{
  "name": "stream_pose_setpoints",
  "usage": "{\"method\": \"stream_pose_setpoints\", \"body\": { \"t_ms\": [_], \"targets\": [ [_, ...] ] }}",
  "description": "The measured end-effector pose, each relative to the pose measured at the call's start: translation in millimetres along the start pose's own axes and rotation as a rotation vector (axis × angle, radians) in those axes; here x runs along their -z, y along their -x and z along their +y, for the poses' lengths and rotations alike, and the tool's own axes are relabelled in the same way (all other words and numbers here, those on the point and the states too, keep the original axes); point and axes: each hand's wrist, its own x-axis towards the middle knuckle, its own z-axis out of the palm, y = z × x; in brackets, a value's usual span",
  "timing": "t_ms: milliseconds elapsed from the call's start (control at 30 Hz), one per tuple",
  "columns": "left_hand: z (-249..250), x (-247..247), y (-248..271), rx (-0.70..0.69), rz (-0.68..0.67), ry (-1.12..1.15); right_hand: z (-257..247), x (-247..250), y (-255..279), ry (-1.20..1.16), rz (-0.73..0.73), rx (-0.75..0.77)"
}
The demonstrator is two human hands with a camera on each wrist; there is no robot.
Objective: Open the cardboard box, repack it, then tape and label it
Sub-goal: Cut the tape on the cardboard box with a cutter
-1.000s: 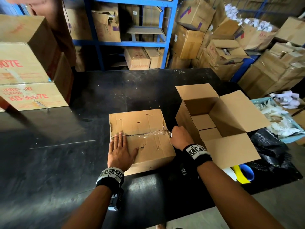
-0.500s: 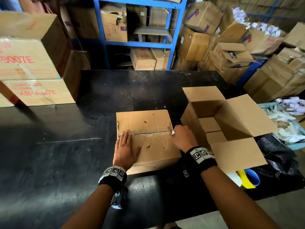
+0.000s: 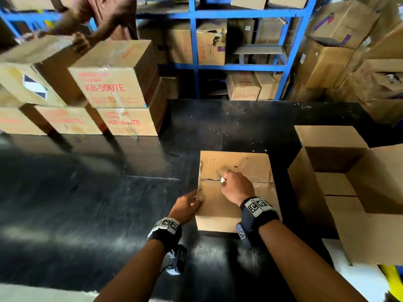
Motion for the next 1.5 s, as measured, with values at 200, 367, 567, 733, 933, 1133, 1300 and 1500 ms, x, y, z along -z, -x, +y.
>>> {"method": "stream_pose_setpoints", "body": {
  "t_ms": [200,367,567,733,933,1133,1300,1500],
  "targets": [
    [-2.4,12.7,-6.8,-0.075,-0.08,-0.05,-30.3,-17.0,-1.8,-0.094,-0.032,0.001],
    [-12.6,14.2,-8.1,-0.092,-0.133,-0.005,-50.8,-24.9,-0.2,-0.142,-0.019,-0.029],
    [-40.9,2.9,-23.8,-0.053,-0.146,0.054,-64.1,-32.0,2.9,-0.144,-0.01,-0.117],
    [-35.1,3.7,-25.0,-0.062,-0.178,0.068,-70.5,-32.9,2.8,-0.143,-0.013,-0.145],
    [-28.2,4.3,-21.1,-0.085,-0.158,0.018,-72.9,-31.2,2.6,-0.178,-0.043,-0.16],
    [-26.6,4.9,-16.6,-0.158,-0.115,0.002,-75.1,-28.6,1.8,-0.169,-0.096,-0.162],
    [-26.7,4.6,-14.1,-0.157,-0.094,-0.001,-76.2,-24.2,3.5,-0.158,-0.13,-0.18],
    [-24.3,4.0,-12.3,-0.148,-0.088,-0.005,-75.9,-22.0,10.4,-0.164,-0.146,-0.179]
  ]
}}
